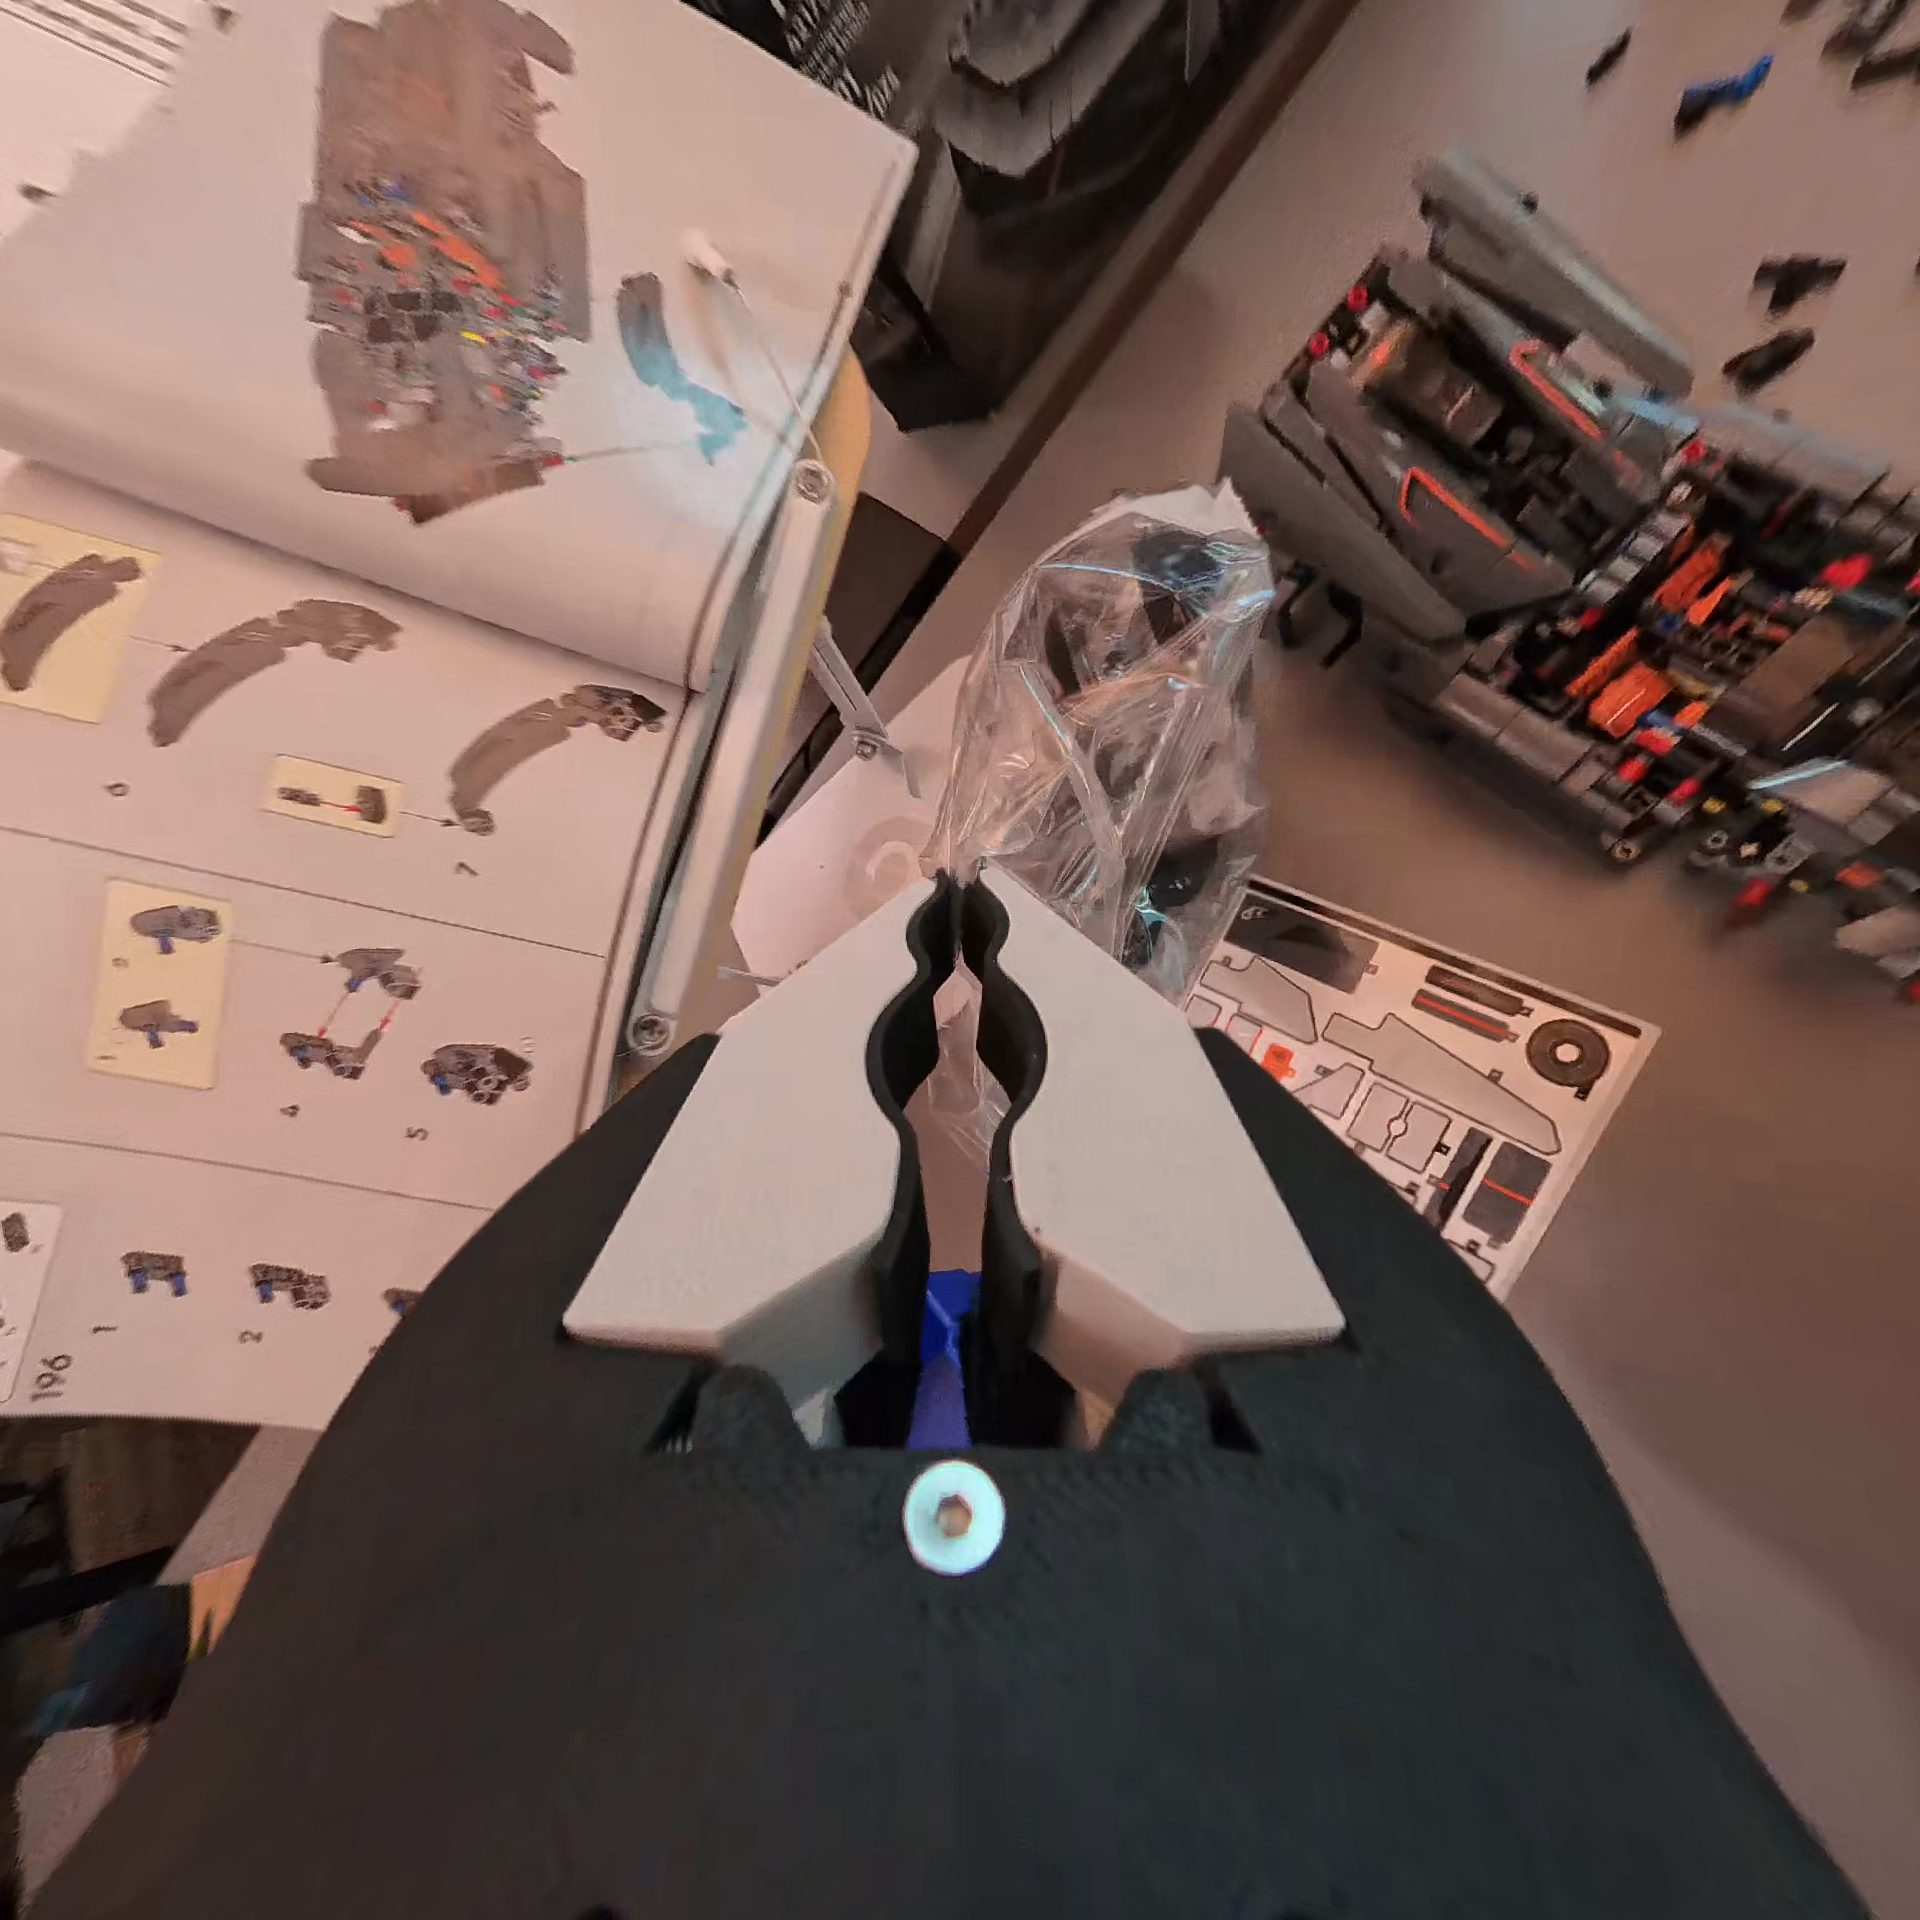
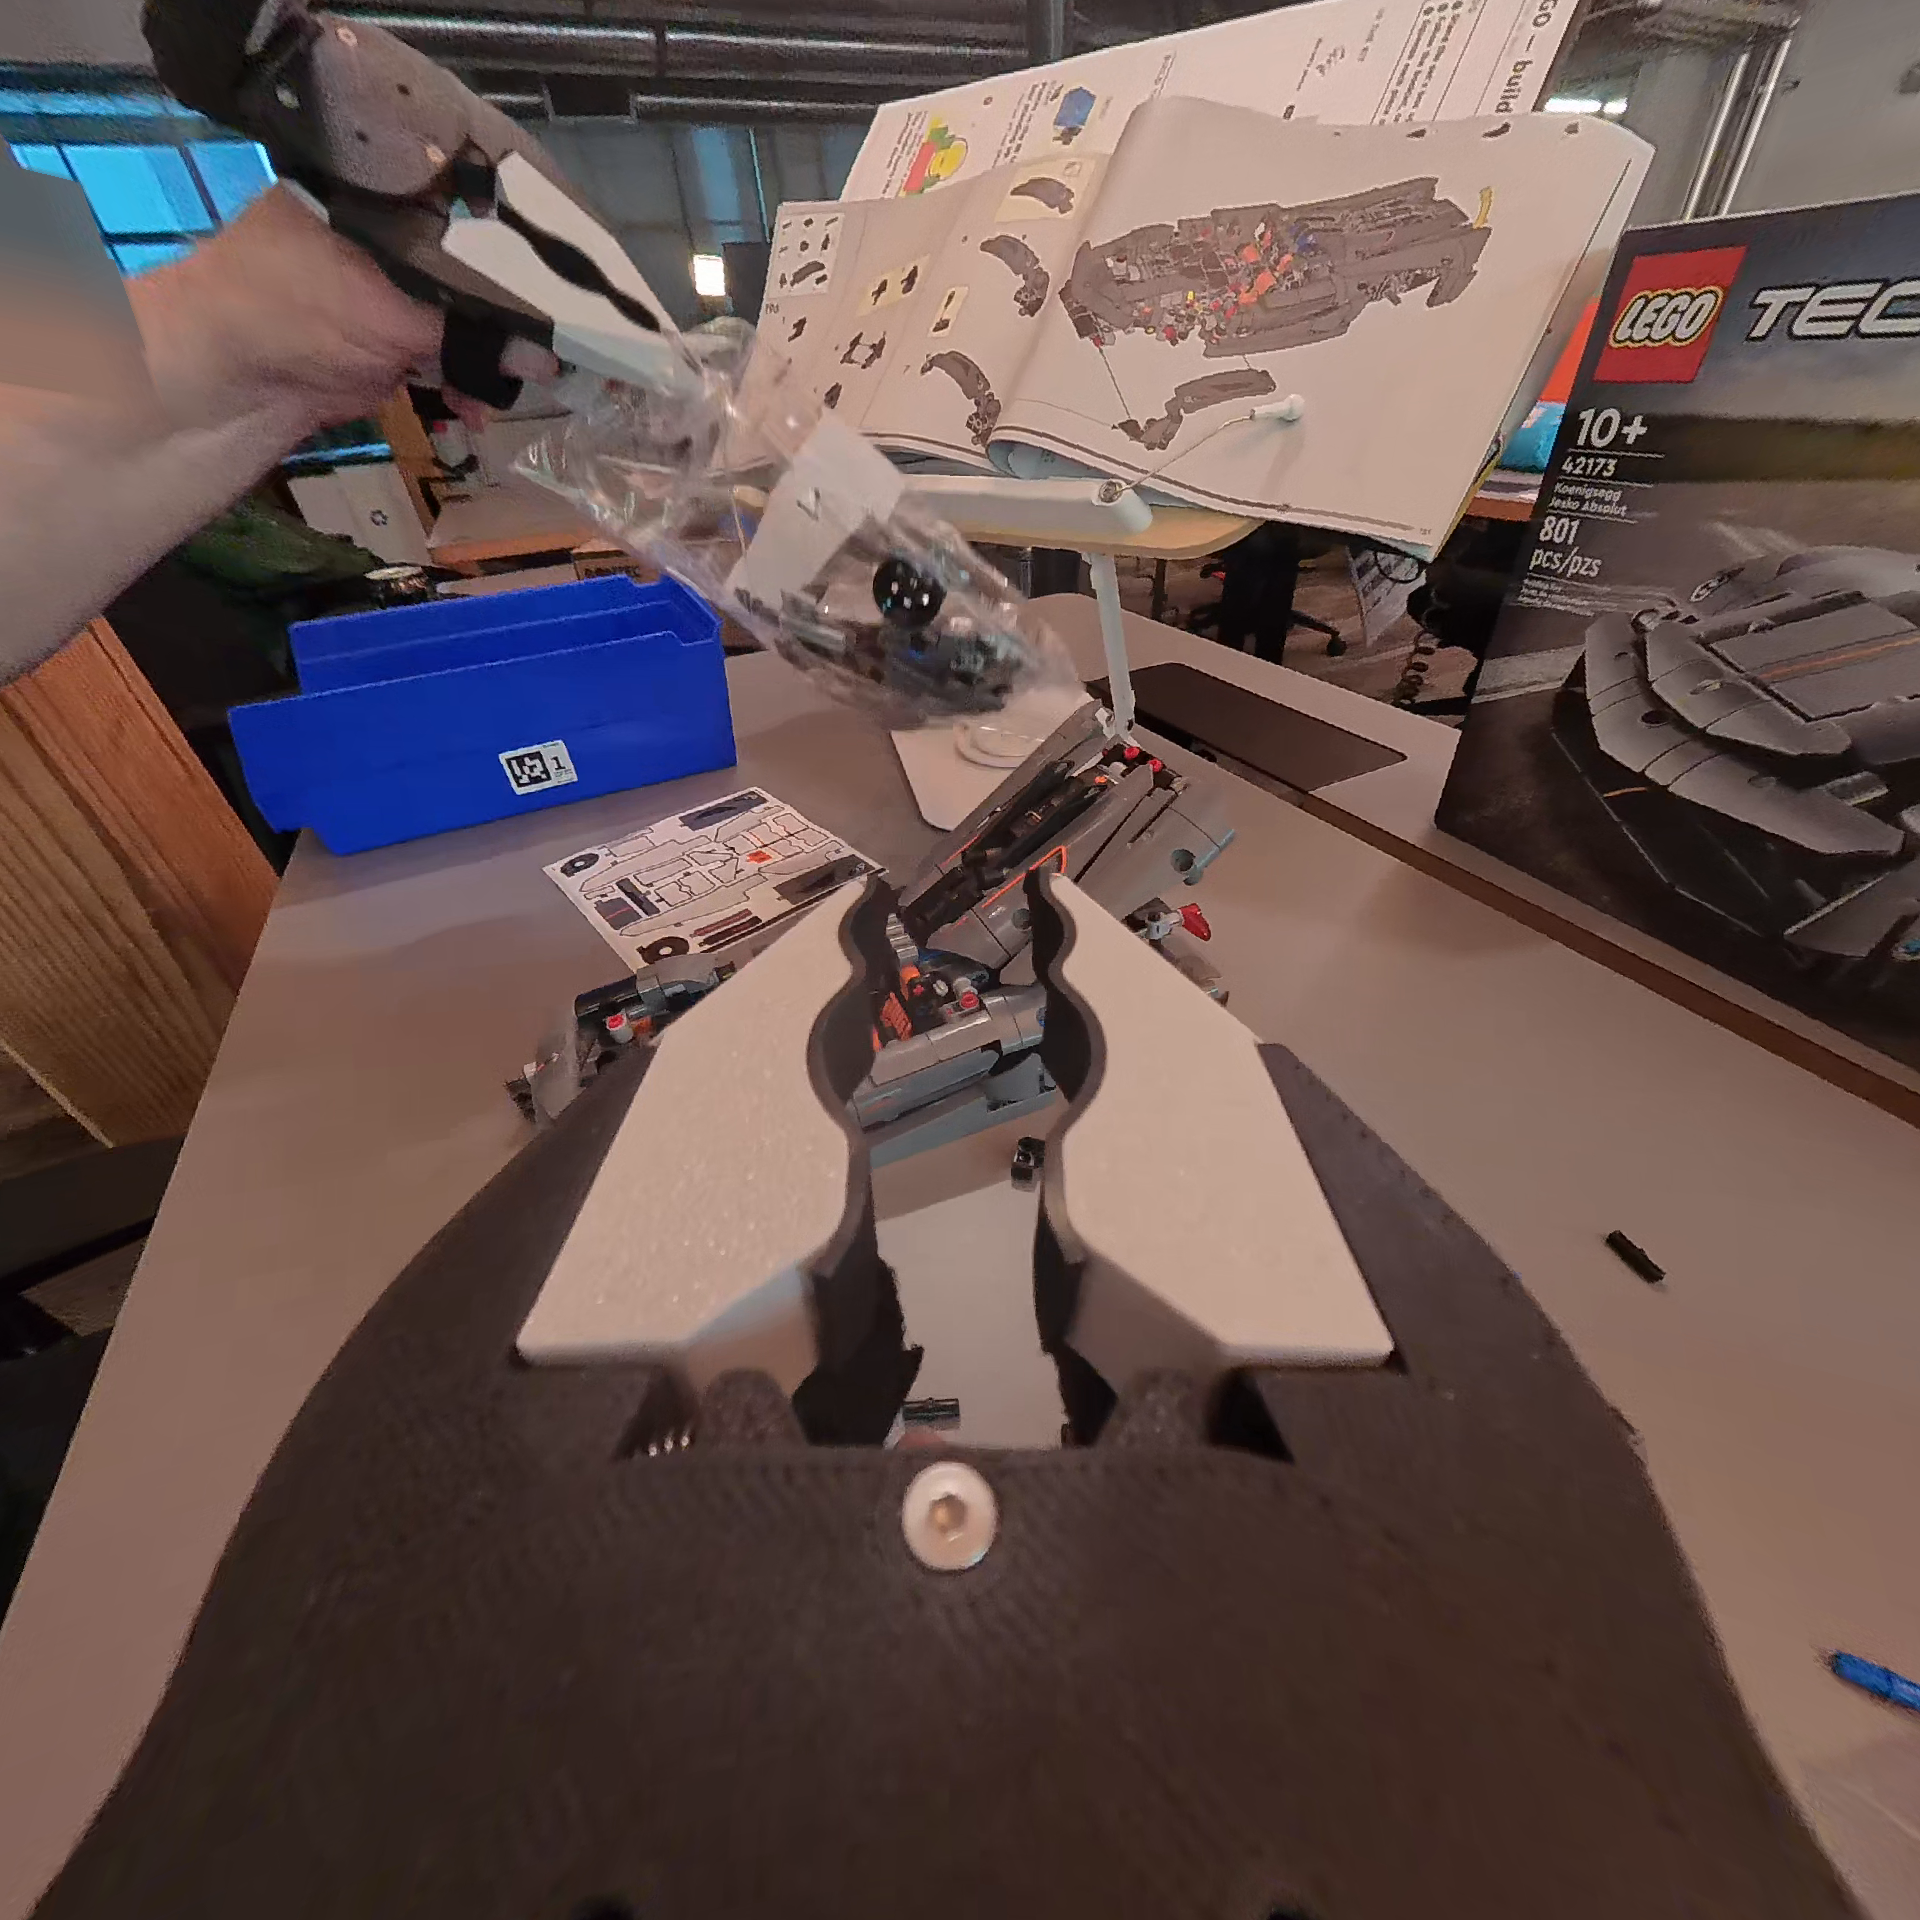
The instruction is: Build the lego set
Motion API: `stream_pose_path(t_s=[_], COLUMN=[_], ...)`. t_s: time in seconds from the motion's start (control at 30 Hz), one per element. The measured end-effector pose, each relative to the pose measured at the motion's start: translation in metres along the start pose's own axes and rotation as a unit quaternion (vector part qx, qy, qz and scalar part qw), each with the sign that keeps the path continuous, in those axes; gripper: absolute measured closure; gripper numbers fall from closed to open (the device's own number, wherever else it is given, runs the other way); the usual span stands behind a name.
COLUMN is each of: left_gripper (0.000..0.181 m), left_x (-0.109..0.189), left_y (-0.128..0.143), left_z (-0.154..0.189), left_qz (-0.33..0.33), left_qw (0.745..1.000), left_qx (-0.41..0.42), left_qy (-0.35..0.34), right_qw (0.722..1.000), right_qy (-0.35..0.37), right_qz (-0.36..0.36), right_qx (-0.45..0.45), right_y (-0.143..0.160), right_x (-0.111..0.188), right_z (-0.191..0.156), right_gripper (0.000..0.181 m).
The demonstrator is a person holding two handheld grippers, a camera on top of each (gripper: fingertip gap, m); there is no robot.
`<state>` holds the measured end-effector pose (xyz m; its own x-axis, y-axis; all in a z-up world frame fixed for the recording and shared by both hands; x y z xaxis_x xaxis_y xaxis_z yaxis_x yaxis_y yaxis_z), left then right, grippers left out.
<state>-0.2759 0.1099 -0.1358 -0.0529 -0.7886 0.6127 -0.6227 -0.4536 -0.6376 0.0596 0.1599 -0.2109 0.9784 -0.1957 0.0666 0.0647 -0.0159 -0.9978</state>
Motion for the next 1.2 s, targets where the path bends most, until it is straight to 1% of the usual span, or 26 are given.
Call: stream_pose_path(t_s=[0.03,0.17,0.23,0.3,0.37,0.47,0.6,0.73,0.77,0.83,0.87,0.93,0.97,1.0,1.07,1.1,1.13,1.2], left_gripper=[0.181,0.181,0.181,0.181,0.181,0.181,0.181,0.181,0.181,0.181,0.181,0.181,0.181,0.181,0.181,0.18,0.178,0.152], left_x=[0.008,0.049,0.076,0.106,0.136,0.172,0.197,0.199,0.197,0.194,0.188,0.179,0.172,0.165,0.152,0.146,0.143,0.142], left_y=[-0.006,-0.02,-0.02,-0.013,0.004,0.039,0.096,0.144,0.152,0.169,0.176,0.197,0.206,0.218,0.249,0.26,0.268,0.286], left_z=[-0.007,-0.028,-0.037,-0.046,-0.057,-0.067,-0.073,-0.076,-0.076,-0.077,-0.07,-0.06,-0.051,-0.042,-0.027,-0.017,-0.008,0.003], left_qz=[0.009,0.027,0.028,0.023,0.011,-0.011,-0.036,-0.057,-0.059,-0.067,-0.062,-0.074,-0.07,-0.068,-0.085,-0.08,-0.067,-0.08], left_qw=[1.0,0.999,0.998,0.997,0.995,0.991,0.984,0.978,0.978,0.972,0.974,0.971,0.973,0.974,0.974,0.976,0.979,0.98], left_qx=[0.007,0.012,0.009,0.011,0.016,0.036,0.069,0.087,0.082,0.06,0.05,0.028,0.015,0.014,0.019,0.025,0.039,0.068], left_qy=[-0.001,-0.027,-0.049,-0.07,-0.098,-0.129,-0.157,-0.179,-0.185,-0.218,-0.211,-0.226,-0.22,-0.215,-0.21,-0.199,-0.187,-0.171], right_qw=[1.0,1.0,1.0,1.0,1.0,1.0,1.0,0.999,0.999,0.999,0.999,0.999,0.999,0.999,0.999,0.999,0.999,0.999], right_qy=[-0.003,-0.008,-0.009,-0.01,-0.011,-0.014,-0.018,-0.02,-0.021,-0.023,-0.024,-0.023,-0.023,-0.023,-0.024,-0.024,-0.025,-0.022], right_qz=[0.001,0.003,0.002,0.002,0.001,-0.003,-0.01,-0.022,-0.025,-0.031,-0.033,-0.036,-0.037,-0.036,-0.034,-0.032,-0.031,-0.029], right_qx=[-0.006,-0.017,-0.018,-0.02,-0.021,-0.022,-0.021,-0.023,-0.025,-0.027,-0.025,-0.021,-0.019,-0.018,-0.018,-0.019,-0.02,-0.021], right_y=[0.0,0.002,0.002,0.002,0.003,0.005,0.008,0.015,0.018,0.021,0.022,0.023,0.024,0.023,0.022,0.022,0.021,0.02], right_x=[0.0,-0.001,0.0,-0.001,-0.001,-0.003,-0.007,-0.012,-0.013,-0.015,-0.016,-0.017,-0.017,-0.017,-0.016,-0.016,-0.016,-0.014], right_z=[0.0,0.001,0.001,0.001,0.001,0.0,-0.003,-0.004,-0.004,-0.005,-0.005,-0.006,-0.006,-0.006,-0.006,-0.006,-0.006,-0.004], right_gripper=[0.156,0.155,0.156,0.156,0.156,0.155,0.155,0.156,0.156,0.156,0.156,0.156,0.156,0.156,0.156,0.156,0.156,0.155])
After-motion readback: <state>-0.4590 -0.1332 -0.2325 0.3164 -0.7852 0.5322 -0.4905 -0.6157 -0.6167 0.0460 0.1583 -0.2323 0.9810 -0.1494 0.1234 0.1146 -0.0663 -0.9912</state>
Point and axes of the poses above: each gripper's, where its closed fingertips meet, x back along the fingers, y out of its underside, z = x × y across the jaws, the point moved 2 cm from there along x, back along the fingers, and after that the axes turned 3 degrees about x, right-handed, at the moved point
